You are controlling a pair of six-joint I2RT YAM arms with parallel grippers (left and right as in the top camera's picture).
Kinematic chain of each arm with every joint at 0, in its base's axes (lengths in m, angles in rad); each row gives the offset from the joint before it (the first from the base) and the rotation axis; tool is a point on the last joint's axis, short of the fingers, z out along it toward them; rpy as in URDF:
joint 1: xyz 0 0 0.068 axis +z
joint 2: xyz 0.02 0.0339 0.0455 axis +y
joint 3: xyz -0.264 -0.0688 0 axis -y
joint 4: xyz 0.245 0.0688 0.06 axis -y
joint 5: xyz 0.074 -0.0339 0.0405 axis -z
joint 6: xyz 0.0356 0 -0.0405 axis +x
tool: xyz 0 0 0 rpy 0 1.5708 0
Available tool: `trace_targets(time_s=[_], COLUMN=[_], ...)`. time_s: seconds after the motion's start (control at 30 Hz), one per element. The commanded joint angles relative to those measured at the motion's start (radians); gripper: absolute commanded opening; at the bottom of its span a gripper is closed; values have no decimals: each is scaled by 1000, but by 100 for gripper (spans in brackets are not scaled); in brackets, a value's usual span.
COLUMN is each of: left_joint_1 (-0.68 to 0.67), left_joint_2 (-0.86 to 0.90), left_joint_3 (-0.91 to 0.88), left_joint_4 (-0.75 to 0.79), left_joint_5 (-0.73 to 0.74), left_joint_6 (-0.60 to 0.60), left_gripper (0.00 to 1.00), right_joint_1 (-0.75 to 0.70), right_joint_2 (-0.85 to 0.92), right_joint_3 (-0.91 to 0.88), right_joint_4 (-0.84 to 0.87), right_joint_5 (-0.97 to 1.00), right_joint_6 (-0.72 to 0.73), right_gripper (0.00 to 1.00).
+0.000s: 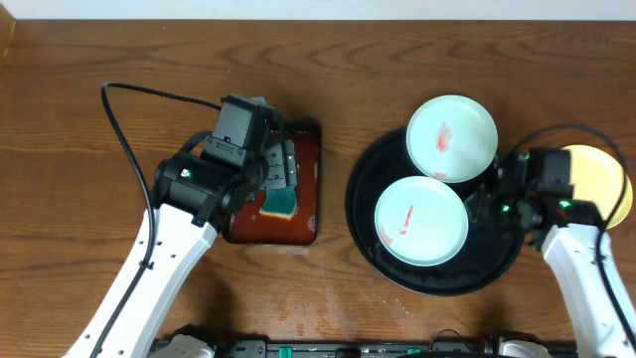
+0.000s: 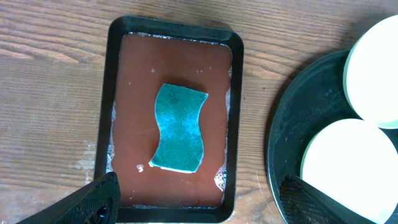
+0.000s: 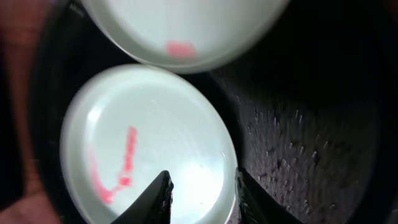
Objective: Clean dirty plates on tray and stack at the side
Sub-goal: 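Grasp the rim of the lower pale green plate with right gripper, then grasp the sponge in the red tray with left gripper and lift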
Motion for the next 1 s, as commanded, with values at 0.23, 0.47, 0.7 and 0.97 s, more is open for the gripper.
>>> trace_targets(time_s=[0.23, 0.47, 0.7, 0.97], left_joint_1=[5, 5, 36, 42], left_joint_2=[179, 439, 576, 527], left_joint_3=[-134, -177, -177, -174], left_joint_4=[72, 227, 316, 280], left_joint_5=[-135, 51, 49, 51], left_joint_6=[-1, 80, 81, 81], left_gripper=[72, 55, 23, 8], right_joint_1=[9, 9, 9, 1], right_joint_2=[-60, -60, -60, -50], right_joint_3=[72, 72, 72, 66], right_joint_4=[-51, -52, -85, -117], right_joint_5=[-29, -29, -25, 193], right_joint_6=[-54, -47, -47, 85], right_gripper=[31, 30, 28, 25])
